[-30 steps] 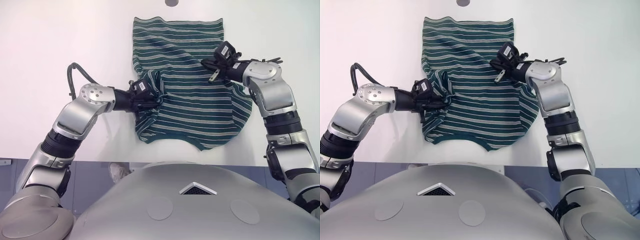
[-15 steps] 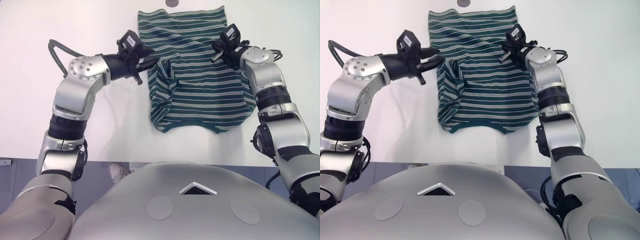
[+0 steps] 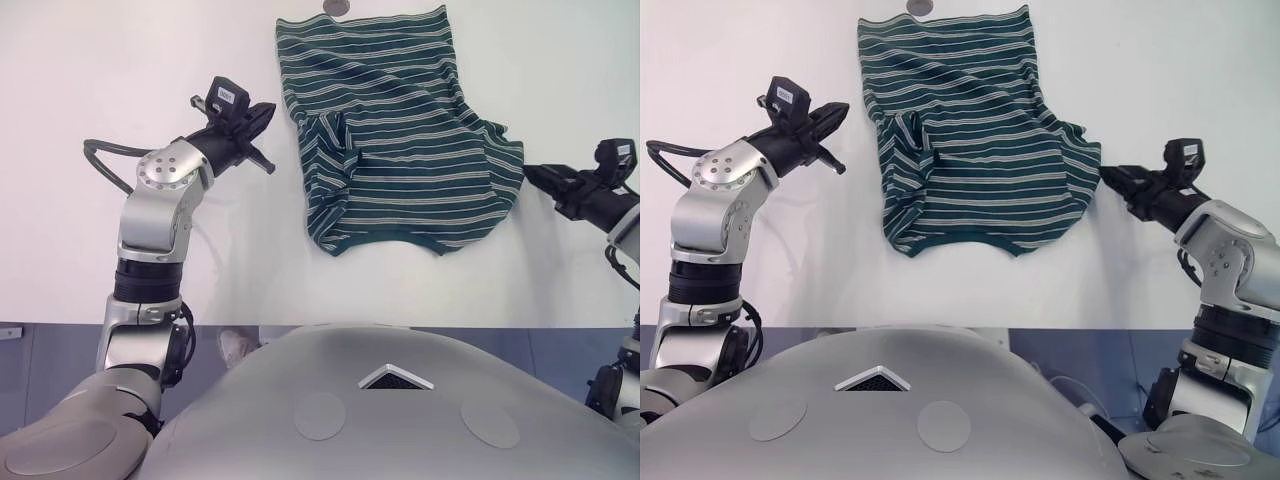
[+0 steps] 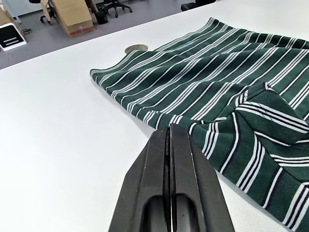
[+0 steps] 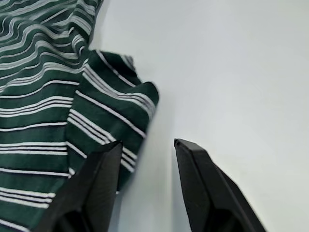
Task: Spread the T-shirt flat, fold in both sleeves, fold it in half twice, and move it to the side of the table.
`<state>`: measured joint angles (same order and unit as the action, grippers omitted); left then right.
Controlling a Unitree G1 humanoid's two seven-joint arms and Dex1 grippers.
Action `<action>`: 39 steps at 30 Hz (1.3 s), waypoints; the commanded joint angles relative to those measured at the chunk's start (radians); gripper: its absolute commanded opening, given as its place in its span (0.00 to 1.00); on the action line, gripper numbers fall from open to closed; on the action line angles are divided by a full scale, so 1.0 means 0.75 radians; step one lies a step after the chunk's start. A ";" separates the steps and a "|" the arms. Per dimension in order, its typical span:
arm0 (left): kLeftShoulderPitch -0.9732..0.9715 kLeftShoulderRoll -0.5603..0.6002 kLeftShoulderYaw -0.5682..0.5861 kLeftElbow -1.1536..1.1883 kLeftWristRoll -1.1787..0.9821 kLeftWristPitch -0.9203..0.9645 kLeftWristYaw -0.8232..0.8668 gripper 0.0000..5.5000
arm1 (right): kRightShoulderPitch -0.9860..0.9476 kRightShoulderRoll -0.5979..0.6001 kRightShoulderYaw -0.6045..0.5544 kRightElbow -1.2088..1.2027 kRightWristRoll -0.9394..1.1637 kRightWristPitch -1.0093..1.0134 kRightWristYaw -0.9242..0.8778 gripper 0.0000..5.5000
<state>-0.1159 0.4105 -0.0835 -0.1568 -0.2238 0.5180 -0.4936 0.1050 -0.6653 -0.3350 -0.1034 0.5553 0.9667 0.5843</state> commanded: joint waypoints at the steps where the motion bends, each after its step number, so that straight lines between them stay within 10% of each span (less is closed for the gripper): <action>1: -0.051 0.013 -0.007 0.033 0.027 -0.001 -0.009 0.00 | -0.058 0.140 -0.001 0.024 0.062 0.102 -0.086 0.37; 15: 0.001 0.015 -0.018 0.079 0.100 -0.073 -0.019 0.00 | -0.232 0.283 -0.219 0.247 0.220 0.229 -0.215 0.03; 28: -0.009 0.024 -0.072 0.104 0.151 -0.094 -0.059 0.00 | 0.036 -0.077 0.795 -0.482 -0.657 -0.419 -0.093 0.00; 39: 0.004 0.050 -0.092 0.129 0.206 -0.148 -0.078 0.00 | 0.054 -0.114 0.784 -0.653 -0.556 -0.062 0.055 0.24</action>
<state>-0.1115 0.4280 -0.1542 -0.0720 -0.0842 0.4212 -0.5425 0.0957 -0.7019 0.2675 -0.5364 0.0676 0.8337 0.5488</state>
